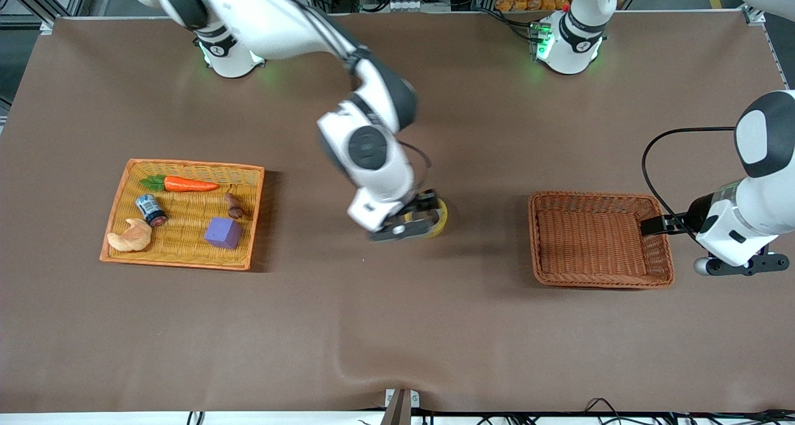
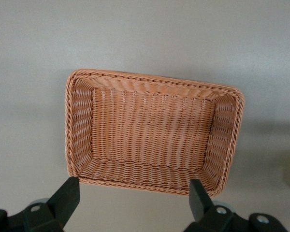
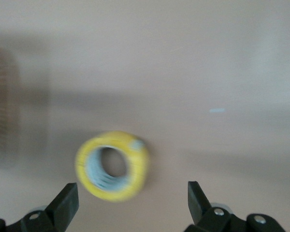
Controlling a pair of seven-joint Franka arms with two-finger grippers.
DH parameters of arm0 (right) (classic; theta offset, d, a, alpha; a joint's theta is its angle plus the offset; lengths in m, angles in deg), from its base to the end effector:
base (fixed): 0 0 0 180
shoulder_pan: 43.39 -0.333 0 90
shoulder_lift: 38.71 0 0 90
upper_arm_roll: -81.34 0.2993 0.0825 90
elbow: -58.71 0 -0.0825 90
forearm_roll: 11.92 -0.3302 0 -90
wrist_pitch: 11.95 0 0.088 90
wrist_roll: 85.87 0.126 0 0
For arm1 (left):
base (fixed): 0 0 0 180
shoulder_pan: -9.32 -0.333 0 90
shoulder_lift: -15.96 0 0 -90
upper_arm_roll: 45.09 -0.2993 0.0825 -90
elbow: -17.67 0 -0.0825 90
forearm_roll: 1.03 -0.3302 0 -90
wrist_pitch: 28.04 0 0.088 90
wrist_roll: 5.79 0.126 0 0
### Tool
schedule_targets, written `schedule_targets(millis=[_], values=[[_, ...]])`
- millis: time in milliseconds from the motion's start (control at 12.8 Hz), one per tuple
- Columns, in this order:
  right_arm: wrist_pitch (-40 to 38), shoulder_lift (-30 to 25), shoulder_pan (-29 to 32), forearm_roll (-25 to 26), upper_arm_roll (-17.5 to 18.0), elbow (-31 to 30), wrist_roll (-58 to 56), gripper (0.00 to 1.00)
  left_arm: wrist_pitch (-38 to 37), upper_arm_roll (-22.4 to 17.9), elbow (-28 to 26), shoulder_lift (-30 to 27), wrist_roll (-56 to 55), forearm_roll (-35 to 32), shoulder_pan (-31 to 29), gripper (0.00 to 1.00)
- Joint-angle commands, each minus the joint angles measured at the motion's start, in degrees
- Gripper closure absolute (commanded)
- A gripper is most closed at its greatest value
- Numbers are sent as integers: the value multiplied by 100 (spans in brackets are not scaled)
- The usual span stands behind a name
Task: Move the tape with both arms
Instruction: 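Set the tape on the table beside the basket with the right gripper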
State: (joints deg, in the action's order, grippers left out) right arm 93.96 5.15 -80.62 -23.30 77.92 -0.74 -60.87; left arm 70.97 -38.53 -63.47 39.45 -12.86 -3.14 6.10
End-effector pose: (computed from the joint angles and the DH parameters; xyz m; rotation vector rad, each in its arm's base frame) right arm 0.5641 0.4170 0.3757 -2.9814 -0.1810 0.0514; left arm 0.6100 -0.0210 0.4383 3.1351 0.1017 -0.1506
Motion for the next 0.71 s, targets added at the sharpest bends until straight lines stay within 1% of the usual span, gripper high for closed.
schedule_targets(millis=[0,78,157,235,313,392,470,627], values=[[-842,-990,584,423,-96,-601,-671,0,318,-66,194,541,-678,-150,687,0],[-888,-1394,612,853,-193,-1012,-672,0,503,-75,195,595,-1047,-324,925,0],[-862,-1833,655,1057,-307,-1565,-637,0,557,-49,195,604,-1329,-465,971,0],[-792,-2298,839,1042,-430,-2136,-628,0,557,-23,195,622,-1471,-475,989,0],[-800,-2651,1110,1041,-431,-2481,-654,0,557,-23,195,674,-1568,-475,1120,0],[-853,-2924,1409,1041,-440,-2676,-724,0,557,-23,195,718,-1735,-501,1321,0],[-914,-3084,1777,1041,-432,-2747,-855,0,557,-23,195,753,-1893,-493,1436,0],[-1037,-3243,2367,1041,-432,-2748,-1416,0,566,-23,195,894,-2305,-493,1752,0]])
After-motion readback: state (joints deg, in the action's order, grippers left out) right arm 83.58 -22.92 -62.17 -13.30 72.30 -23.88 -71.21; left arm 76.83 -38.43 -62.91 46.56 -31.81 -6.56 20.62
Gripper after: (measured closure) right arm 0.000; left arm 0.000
